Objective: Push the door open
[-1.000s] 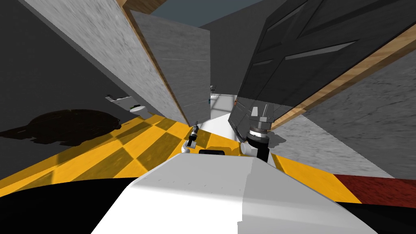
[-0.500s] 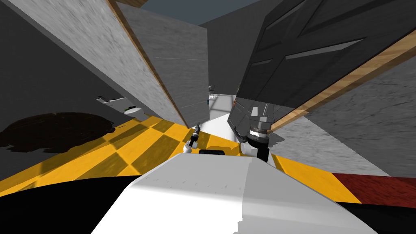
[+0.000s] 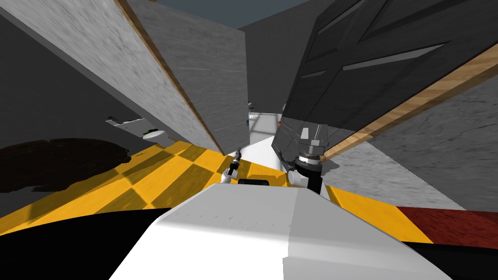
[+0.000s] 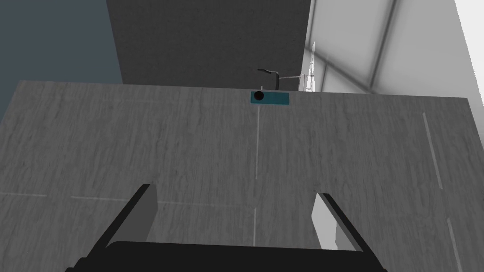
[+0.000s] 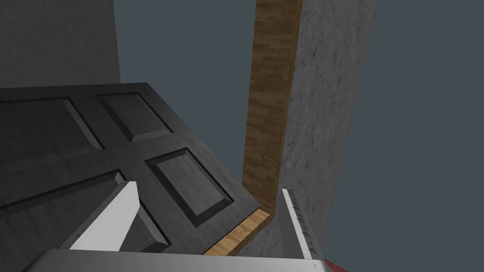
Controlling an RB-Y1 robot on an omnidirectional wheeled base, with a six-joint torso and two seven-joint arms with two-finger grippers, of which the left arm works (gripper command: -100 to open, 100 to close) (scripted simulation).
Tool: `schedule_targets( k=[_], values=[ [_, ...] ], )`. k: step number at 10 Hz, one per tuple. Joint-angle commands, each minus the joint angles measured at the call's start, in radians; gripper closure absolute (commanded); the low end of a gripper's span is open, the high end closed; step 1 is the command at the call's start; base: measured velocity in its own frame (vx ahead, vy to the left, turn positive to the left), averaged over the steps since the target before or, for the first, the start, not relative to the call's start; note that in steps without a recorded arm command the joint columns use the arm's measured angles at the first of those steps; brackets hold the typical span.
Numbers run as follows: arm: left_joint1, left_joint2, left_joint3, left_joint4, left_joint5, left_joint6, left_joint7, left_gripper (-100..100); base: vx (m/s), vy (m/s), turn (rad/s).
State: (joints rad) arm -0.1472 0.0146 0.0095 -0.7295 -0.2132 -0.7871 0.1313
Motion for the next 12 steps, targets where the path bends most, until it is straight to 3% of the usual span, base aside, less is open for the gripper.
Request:
schedule_targets(
  k=[1,4,5,8,11,12],
  values=[
    [-0.016,-0.007,0.001,0.038,-0.003,-0.01,-0.001,-100,0.076,-0.003,-0.033],
    [-0.042,-0.02,0.003,0.1,-0.008,-0.023,-0.002,-100,0.071,0.002,-0.036],
    [-0.042,-0.02,0.003,0.1,-0.008,-0.023,-0.002,-100,0.054,-0.001,-0.009],
    [-0.074,-0.04,0.005,0.176,-0.013,-0.04,-0.002,-100,0.074,0.003,-0.036],
    [-0.077,-0.044,0.004,0.179,-0.015,-0.036,-0.002,-100,0.045,0.005,-0.015],
    [-0.077,-0.033,0.007,0.18,-0.023,-0.039,0.002,-100,0.129,-0.005,0.021]
  ],
)
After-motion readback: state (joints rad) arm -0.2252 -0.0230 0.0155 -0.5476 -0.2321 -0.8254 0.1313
